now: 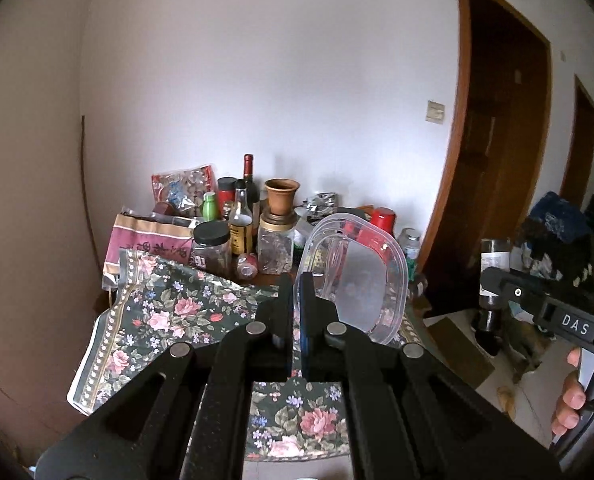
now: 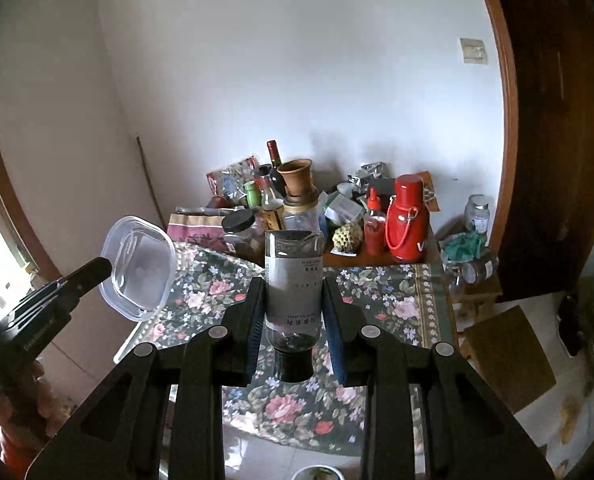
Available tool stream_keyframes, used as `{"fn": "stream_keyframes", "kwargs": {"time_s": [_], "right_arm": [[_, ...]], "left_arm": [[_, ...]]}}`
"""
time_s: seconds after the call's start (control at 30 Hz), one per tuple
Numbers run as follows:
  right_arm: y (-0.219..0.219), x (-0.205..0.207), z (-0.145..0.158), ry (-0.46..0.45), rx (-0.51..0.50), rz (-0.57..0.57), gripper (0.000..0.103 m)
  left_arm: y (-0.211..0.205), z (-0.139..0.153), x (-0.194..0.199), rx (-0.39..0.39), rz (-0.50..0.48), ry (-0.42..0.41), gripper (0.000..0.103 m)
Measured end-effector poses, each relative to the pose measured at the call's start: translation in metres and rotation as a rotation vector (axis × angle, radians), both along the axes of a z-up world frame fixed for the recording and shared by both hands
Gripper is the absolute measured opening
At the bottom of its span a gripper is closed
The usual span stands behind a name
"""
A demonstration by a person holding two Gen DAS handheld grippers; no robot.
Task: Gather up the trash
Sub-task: 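Lift the plastic lid and small bottle off the table, then carry the plastic lid and small bottle down to the bucket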
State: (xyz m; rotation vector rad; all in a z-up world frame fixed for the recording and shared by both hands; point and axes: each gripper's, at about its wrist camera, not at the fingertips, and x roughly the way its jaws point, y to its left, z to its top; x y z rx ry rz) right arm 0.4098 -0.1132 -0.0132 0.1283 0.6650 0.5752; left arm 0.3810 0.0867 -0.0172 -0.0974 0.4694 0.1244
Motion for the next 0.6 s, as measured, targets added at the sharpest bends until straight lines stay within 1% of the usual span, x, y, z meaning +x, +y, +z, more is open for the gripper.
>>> {"fn": "stream_keyframes", "kwargs": {"time_s": [0.13,0.3,0.43,0.6], "right_arm": [[0.003,-0.031,0.004,-0.011,0.002,-0.043,0.026],[0.012,-0.078,0.004,0.018,0.006,-0.093,0.026],[0.018,-0.116,-0.002,0.042,0.012,-0.117,0.026],[0.021,-0.155,-0.013,0.072,0.002,-0.152,0.026]], "left_arm": [[0.006,0.000,-0.031,-0.006,-0.054,-0.007,0.001],[0.016,-0.006,-0.079,-0.015,-0.094,0.020,0.001],[0.026,-0.015,-0.118,-0.021,-0.119,0.048,0.001],[0.035,-0.033,-0.151,-0.030,-0.155,0.093,0.001]]}}
